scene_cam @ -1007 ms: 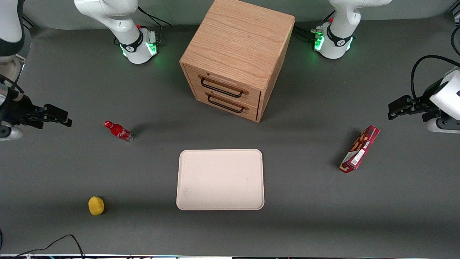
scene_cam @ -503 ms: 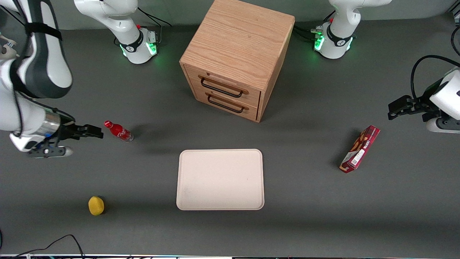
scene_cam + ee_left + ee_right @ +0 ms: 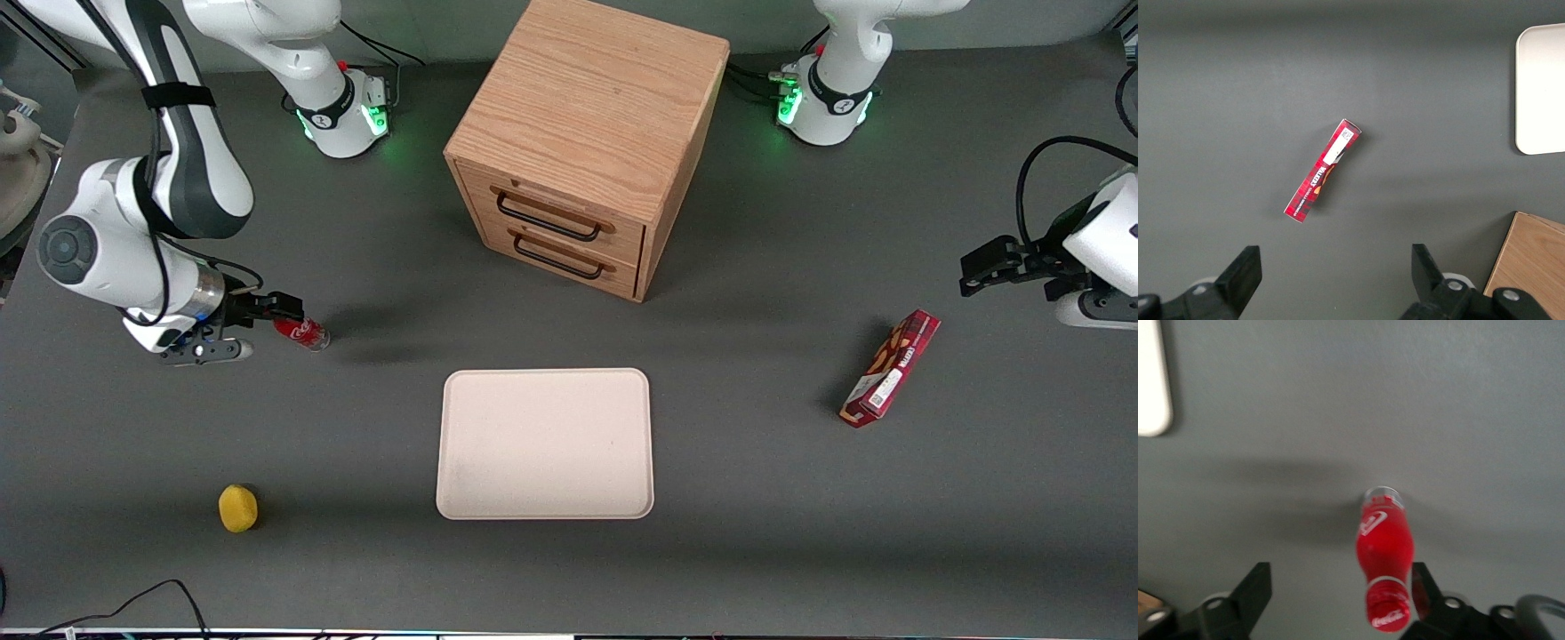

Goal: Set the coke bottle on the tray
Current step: 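Lower the open right gripper over the bottle and close on it, then lift the bottle and carry it with the right gripper to the tray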

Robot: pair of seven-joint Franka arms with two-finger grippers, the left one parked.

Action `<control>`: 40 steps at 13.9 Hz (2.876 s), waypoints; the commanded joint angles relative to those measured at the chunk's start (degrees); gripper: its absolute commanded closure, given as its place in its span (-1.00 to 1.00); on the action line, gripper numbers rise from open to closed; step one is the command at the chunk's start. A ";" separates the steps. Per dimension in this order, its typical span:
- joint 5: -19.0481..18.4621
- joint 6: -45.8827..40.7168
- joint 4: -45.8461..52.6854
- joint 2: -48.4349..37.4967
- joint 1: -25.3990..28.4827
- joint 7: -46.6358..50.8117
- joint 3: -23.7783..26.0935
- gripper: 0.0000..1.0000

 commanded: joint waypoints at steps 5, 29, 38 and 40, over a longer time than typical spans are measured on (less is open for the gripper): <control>-2.10 0.85 -4.17 -3.31 -1.57 -1.97 0.15 -0.10; -1.65 -15.33 40.78 18.00 2.36 28.69 18.26 1.00; -7.02 -8.84 61.92 38.17 20.55 33.54 3.53 1.00; -6.84 -7.25 61.83 39.22 20.76 33.01 2.18 1.00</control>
